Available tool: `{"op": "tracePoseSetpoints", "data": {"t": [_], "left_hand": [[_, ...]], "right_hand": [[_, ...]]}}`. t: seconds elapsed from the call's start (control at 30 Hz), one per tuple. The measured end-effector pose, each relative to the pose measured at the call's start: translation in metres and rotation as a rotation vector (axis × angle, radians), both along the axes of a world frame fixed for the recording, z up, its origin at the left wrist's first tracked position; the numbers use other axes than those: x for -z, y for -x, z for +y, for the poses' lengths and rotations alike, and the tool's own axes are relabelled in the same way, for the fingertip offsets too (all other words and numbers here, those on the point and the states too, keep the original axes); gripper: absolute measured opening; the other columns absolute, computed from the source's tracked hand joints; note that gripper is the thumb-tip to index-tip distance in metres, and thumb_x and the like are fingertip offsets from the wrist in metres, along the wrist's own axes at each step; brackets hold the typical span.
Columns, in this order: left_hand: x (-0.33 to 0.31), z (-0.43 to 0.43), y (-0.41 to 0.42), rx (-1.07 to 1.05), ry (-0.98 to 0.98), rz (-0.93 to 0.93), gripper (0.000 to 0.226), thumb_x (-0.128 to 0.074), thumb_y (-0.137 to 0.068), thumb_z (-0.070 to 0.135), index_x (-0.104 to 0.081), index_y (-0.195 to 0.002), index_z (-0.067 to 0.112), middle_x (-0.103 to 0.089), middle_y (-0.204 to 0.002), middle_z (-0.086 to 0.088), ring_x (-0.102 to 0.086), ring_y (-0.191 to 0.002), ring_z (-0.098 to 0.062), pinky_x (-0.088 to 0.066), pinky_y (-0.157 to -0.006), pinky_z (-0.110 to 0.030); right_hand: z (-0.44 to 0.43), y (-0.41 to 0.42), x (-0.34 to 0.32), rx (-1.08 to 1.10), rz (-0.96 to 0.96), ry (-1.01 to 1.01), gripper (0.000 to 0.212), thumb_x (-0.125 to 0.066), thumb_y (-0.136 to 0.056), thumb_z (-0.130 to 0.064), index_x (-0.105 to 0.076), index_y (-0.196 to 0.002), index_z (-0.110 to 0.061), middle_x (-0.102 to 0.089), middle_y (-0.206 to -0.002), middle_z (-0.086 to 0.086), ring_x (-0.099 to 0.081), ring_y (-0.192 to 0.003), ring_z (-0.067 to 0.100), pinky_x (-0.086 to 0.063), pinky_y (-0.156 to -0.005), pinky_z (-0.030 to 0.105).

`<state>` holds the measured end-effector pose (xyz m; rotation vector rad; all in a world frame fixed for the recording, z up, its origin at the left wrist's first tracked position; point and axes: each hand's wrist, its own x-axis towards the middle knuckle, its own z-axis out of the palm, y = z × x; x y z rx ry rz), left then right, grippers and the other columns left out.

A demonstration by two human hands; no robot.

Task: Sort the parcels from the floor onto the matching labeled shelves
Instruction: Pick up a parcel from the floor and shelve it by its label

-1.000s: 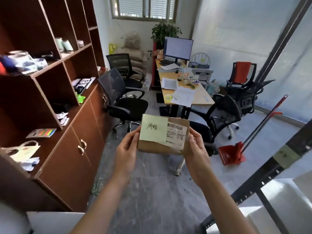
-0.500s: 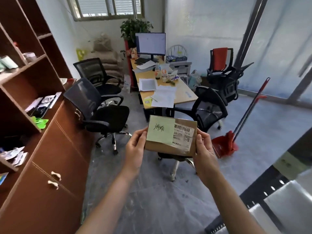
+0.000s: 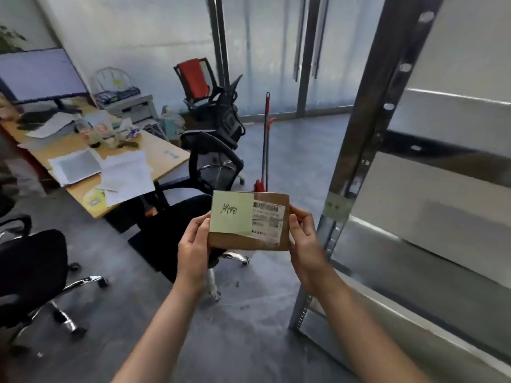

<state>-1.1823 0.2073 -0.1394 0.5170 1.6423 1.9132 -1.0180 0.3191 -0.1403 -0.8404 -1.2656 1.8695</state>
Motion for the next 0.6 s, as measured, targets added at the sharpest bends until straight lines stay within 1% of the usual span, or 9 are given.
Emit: {"op": "tracePoseSetpoints", "data": {"t": [0.07,0.13,0.2,0.27,0.3,0.4,0.47,0.53,0.6], "left_hand": [[0.004,0.016,0.001,0.096,0.032,0.013,0.025,-0.049,-0.104,0.025,-0.073,-0.103,0.031,-0.072,-0.100,-0.004,-0.064,-0.089,-0.021,-0.055,-0.070,-0.040],[0.009,0.028,0.000,0.193,0.049,0.041,0.024,-0.050,-0.104,0.026,-0.074,-0.105,0.031,-0.073,-0.102,-0.006,-0.064,-0.093,-0.025,-0.053,-0.074,-0.041],[0.016,0.036,-0.001,0.265,0.032,0.025,0.025,-0.049,-0.105,0.026,-0.074,-0.108,0.026,-0.075,-0.109,-0.011,-0.066,-0.100,-0.030,-0.051,-0.085,-0.047],[0.021,0.043,-0.005,0.318,0.053,0.005,0.027,-0.048,-0.105,0.027,-0.074,-0.109,0.020,-0.075,-0.112,-0.015,-0.068,-0.103,-0.031,-0.050,-0.087,-0.045],[0.024,0.045,-0.009,0.344,0.058,-0.012,0.026,-0.049,-0.105,0.026,-0.073,-0.110,0.017,-0.075,-0.112,-0.014,-0.068,-0.104,-0.030,-0.051,-0.087,-0.041],[0.032,0.051,-0.025,0.453,0.083,-0.003,0.024,-0.056,-0.101,0.029,-0.073,-0.111,0.017,-0.076,-0.114,-0.007,-0.069,-0.111,-0.025,-0.053,-0.094,-0.038],[0.037,0.051,-0.037,0.544,0.105,-0.003,0.030,-0.063,-0.092,0.040,-0.074,-0.110,0.019,-0.076,-0.118,-0.004,-0.069,-0.114,-0.020,-0.053,-0.097,-0.036],[0.042,0.052,-0.049,0.613,0.125,-0.006,0.037,-0.066,-0.085,0.041,-0.071,-0.113,0.017,-0.074,-0.120,-0.003,-0.071,-0.109,-0.010,-0.056,-0.089,-0.023],[0.043,0.052,-0.063,0.675,0.138,-0.016,0.034,-0.070,-0.087,0.025,-0.064,-0.118,0.012,-0.073,-0.118,-0.002,-0.072,-0.098,0.001,-0.056,-0.076,-0.014]], "right_hand": [[0.003,-0.012,0.001,0.105,-0.009,0.023,0.024,-0.040,-0.107,-0.029,-0.056,-0.125,-0.025,-0.072,-0.120,0.002,-0.066,-0.119,0.022,-0.055,-0.098,0.041],[0.005,-0.024,0.001,0.172,-0.004,0.036,0.026,-0.041,-0.107,-0.028,-0.056,-0.127,-0.024,-0.072,-0.124,0.008,-0.067,-0.120,0.025,-0.055,-0.100,0.045],[0.003,-0.034,0.000,0.211,0.001,0.046,0.026,-0.041,-0.107,-0.027,-0.055,-0.128,-0.023,-0.076,-0.117,0.004,-0.071,-0.113,0.021,-0.059,-0.091,0.039],[-0.001,-0.042,0.006,0.251,-0.017,0.067,0.025,-0.040,-0.106,-0.030,-0.053,-0.125,-0.020,-0.077,-0.110,0.004,-0.075,-0.099,0.014,-0.062,-0.076,0.028],[-0.003,-0.045,0.009,0.284,-0.033,0.081,0.027,-0.042,-0.102,-0.036,-0.051,-0.121,-0.019,-0.075,-0.111,0.006,-0.075,-0.095,0.013,-0.061,-0.072,0.025],[-0.006,-0.059,0.014,0.362,-0.119,0.061,0.042,-0.052,-0.084,-0.047,-0.044,-0.117,-0.021,-0.064,-0.126,0.013,-0.071,-0.097,0.014,-0.060,-0.072,0.024],[-0.010,-0.070,0.012,0.397,-0.180,0.022,0.063,-0.063,-0.075,-0.049,-0.037,-0.125,-0.021,-0.061,-0.126,0.008,-0.073,-0.093,0.007,-0.059,-0.066,0.019],[-0.014,-0.077,0.011,0.421,-0.249,-0.023,0.085,-0.076,-0.060,-0.048,-0.031,-0.128,-0.022,-0.060,-0.121,-0.001,-0.072,-0.090,-0.001,-0.058,-0.065,0.016],[-0.018,-0.082,0.018,0.464,-0.377,-0.104,0.092,-0.087,-0.058,-0.039,-0.028,-0.127,-0.025,-0.055,-0.122,-0.007,-0.065,-0.101,0.000,-0.059,-0.073,0.016]]}}
